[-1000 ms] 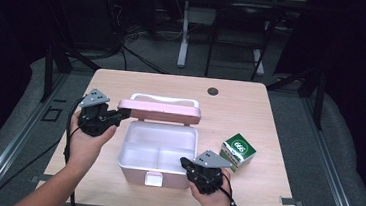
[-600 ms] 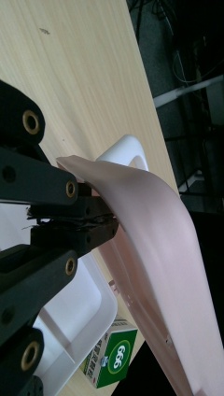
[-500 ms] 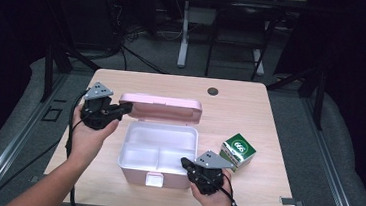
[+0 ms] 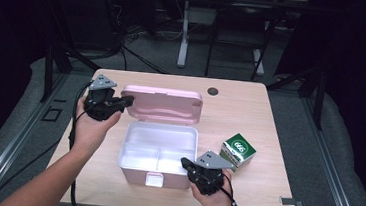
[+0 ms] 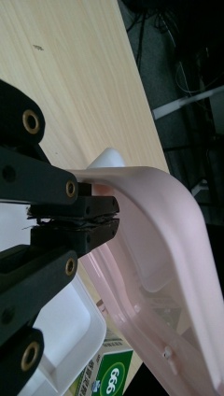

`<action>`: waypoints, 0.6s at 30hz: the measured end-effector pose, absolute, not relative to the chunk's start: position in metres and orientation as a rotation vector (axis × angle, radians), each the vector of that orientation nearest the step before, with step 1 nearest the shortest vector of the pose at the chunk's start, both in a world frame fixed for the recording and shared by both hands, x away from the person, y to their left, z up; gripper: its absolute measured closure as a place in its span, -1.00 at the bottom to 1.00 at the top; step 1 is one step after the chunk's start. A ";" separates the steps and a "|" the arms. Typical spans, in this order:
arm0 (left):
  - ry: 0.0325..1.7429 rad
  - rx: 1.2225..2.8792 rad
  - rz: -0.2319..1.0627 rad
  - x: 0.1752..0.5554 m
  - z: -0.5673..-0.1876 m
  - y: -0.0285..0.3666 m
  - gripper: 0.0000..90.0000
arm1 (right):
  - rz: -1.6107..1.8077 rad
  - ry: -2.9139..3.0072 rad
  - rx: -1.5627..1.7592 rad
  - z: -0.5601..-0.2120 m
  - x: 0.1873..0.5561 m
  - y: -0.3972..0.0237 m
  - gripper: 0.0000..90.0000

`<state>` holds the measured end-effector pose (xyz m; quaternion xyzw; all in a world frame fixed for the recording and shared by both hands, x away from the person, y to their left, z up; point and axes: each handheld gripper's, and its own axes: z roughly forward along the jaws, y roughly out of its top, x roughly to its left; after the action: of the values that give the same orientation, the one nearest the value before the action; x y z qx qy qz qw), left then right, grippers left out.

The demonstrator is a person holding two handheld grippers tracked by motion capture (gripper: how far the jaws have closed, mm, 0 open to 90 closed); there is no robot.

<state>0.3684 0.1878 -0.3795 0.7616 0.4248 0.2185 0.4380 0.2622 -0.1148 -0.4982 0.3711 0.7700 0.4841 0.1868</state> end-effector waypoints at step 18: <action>1.121 1.937 0.520 0.384 -0.381 0.191 0.93 | 1.368 2.166 1.046 -0.498 0.262 -0.115 1.00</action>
<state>0.3844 0.1907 -0.3814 0.7693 0.4449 0.2064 0.4095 0.2624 -0.1150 -0.4984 0.3713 0.7691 0.4857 0.1861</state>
